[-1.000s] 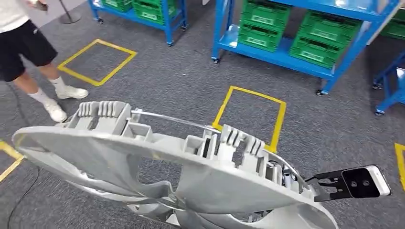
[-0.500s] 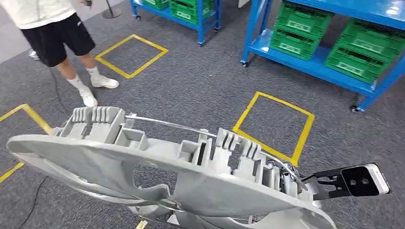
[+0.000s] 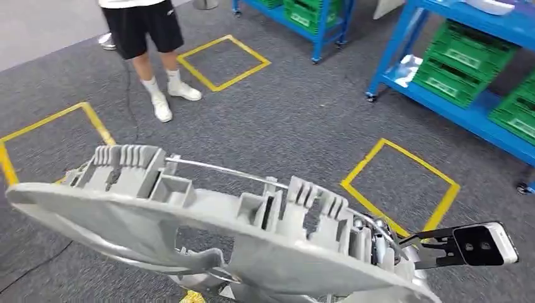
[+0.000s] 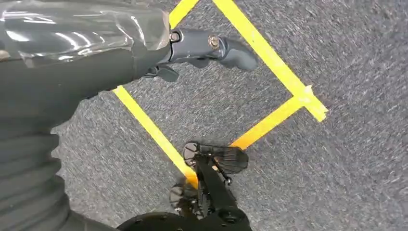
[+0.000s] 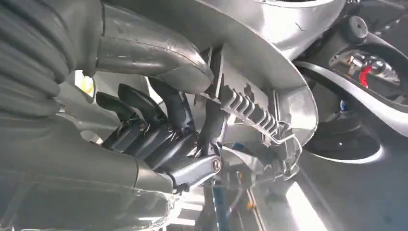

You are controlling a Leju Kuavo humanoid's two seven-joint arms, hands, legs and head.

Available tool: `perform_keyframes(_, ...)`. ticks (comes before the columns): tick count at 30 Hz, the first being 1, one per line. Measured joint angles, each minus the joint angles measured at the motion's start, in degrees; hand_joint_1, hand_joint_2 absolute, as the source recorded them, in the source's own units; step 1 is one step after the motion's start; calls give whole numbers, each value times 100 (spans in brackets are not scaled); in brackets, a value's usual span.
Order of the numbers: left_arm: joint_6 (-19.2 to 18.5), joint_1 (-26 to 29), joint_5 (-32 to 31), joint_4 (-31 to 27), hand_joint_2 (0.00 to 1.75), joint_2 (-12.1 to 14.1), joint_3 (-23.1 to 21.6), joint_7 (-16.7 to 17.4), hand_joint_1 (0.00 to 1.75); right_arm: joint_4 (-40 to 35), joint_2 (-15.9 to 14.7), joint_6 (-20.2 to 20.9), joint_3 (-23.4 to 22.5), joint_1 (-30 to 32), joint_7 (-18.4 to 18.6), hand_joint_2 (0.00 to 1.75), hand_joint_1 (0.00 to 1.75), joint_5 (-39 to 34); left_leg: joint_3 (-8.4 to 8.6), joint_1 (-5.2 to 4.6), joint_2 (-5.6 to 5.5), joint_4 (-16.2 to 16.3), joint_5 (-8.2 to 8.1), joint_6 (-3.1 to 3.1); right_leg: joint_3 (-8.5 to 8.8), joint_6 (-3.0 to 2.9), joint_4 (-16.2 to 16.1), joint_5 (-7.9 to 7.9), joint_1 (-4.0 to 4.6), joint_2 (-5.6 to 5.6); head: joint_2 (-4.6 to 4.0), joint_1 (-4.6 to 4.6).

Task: Take the parts from the cabinet and place them on the table.

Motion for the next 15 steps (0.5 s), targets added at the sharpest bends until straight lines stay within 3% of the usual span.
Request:
perform_keyframes(1, -7, 15, -2, 2, 175, 2, 0, -7, 0, -2, 11, -11, 2, 13, 7, 175, 173, 9, 5, 0, -95, 2, -1, -1, -43, 37, 2, 57, -2, 1, 0, 0)
perform_keyframes(2, -11, 22, -7, 2, 175, 4, 0, -13, 0, -11, 15, -22, 2, 16, 18, 175, 173, 15, 12, 1, -185, 4, -2, -3, 52, 89, -267, 215, -4, 4, 0, 2)
perform_keyframes(3, -15, 31, -7, 2, 175, 4, 2, -20, 0, -44, 22, -26, 4, 17, 26, 175, 173, 26, 21, 3, -293, 8, -4, -8, 276, 150, -811, 469, -16, 29, 0, 2)
perform_keyframes(4, -26, 37, -7, 2, 175, 0, 2, -26, 0, -77, 24, -31, 7, 16, 33, 175, 173, 28, 31, 4, -381, 17, -11, -20, 531, 186, -1406, 719, -29, 145, 0, 2)
perform_keyframes(5, -39, 41, -11, 2, 175, -2, 4, -35, 0, -98, 26, -35, 7, 15, 50, 175, 173, 35, 13, 10, -450, 22, -15, -37, 681, 181, -1809, 863, -60, 393, 0, 7)
perform_keyframes(6, -55, 38, -29, 2, 175, -2, 4, -41, 0, -112, 33, -39, 7, 31, 68, 175, 173, 39, -2, -35, -532, 63, -40, -80, 703, 92, -1840, 918, -17, 420, 0, 2)
perform_keyframes(9, -101, 130, -77, 2, 175, -11, 4, -50, 0, -192, 72, -77, 13, 30, 125, 175, 173, 48, -55, 5, -656, 43, -18, -173, 726, -27, -1821, 930, 22, 266, 0, 0)
perform_keyframes(10, -114, 140, -100, 0, 175, -9, 9, -50, 0, -218, 87, -83, 13, 29, 136, 175, 173, 48, -68, 14, -643, 72, -45, -200, 745, -71, -1859, 954, -32, 200, 0, -2)
perform_keyframes(11, -114, 145, -118, 2, 175, -13, 7, -50, 0, -243, 96, -101, 13, 31, 157, 175, 173, 50, -142, -28, -253, 213, -133, -229, 766, -101, -1865, 949, -24, 140, 0, -4)
perform_keyframes(12, -120, 141, -125, 2, 175, -17, 4, -48, 0, -273, 107, -114, 13, 41, 173, 175, 173, 48, -286, -26, 4, 521, -316, -256, 776, -140, -1864, 927, -8, 79, 0, -42)
perform_keyframes(13, -120, 130, -136, 2, 175, -17, 0, -48, 0, -293, 107, -131, 13, 48, 192, 175, 173, 50, -526, -2, 128, 998, -547, -272, 782, -160, -1863, 914, 13, 9, 0, -35)
perform_keyframes(14, -118, 124, -153, 2, 175, -22, -11, -48, 0, -293, 107, -146, 13, 52, 201, 175, 173, 50, -804, 16, 165, 1534, -762, -285, 782, -176, -1862, 903, 35, -81, 0, -35)
perform_keyframes(15, -114, 126, -190, 6, 175, -28, -20, -48, 0, -293, 107, -160, 13, 59, 205, 175, 173, 50, -992, 27, 176, 1883, -859, -293, 782, -185, -1861, 894, 45, -159, 0, -37)
